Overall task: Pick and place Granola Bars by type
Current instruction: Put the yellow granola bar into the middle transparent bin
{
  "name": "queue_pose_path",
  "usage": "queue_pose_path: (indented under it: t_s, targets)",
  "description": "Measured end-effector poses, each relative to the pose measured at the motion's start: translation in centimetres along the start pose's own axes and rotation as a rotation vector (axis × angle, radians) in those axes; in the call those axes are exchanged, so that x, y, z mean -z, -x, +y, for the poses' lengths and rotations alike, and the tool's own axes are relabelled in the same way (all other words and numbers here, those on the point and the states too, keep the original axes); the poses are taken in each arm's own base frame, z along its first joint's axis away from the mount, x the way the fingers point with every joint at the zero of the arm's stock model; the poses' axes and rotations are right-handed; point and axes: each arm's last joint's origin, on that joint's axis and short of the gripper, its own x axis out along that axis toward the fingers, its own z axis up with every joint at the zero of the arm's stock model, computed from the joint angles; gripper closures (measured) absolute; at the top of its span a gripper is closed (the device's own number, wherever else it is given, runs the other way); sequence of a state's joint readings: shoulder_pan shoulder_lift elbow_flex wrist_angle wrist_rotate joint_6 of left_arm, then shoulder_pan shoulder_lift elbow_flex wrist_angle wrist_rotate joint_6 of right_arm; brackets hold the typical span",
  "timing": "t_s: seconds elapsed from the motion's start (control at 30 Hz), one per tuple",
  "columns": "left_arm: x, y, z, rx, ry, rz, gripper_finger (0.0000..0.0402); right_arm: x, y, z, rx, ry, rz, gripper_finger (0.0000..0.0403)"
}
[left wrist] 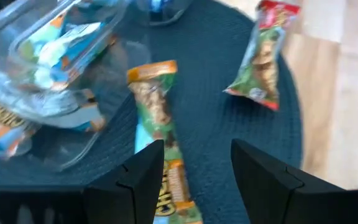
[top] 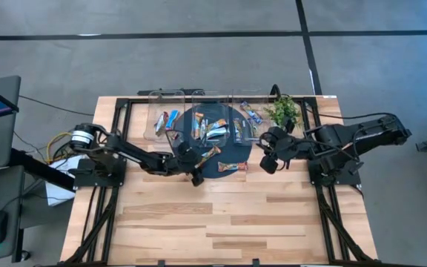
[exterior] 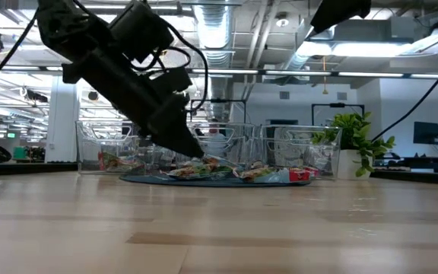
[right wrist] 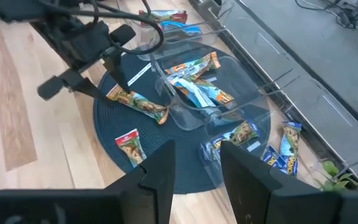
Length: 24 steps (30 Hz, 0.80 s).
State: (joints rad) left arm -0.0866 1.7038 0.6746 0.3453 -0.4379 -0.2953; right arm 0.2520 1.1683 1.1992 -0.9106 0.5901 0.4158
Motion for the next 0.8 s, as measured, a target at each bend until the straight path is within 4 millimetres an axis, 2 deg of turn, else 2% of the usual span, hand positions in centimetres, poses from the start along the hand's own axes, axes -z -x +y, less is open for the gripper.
queue_pose_path:
  t_s: [0.23,0.43,0.8]
  targets:
    - [0.3,0.1,0.0,-0.072,-0.005,0.002,0.0220,0.0,0.0,0.1,-0.003,-0.017,-0.006,0.0283]
    - [1.0,0.2,0.3,-0.103,-0.031,0.070,0.0220,-0.1,0.0,0.1,-0.004,-0.025,-0.008,0.0283]
    - [1.2,0.1,0.5,-0.070,-0.027,0.100,0.0219,-0.3,0.0,0.2,-0.005,-0.049,-0.030,0.0283]
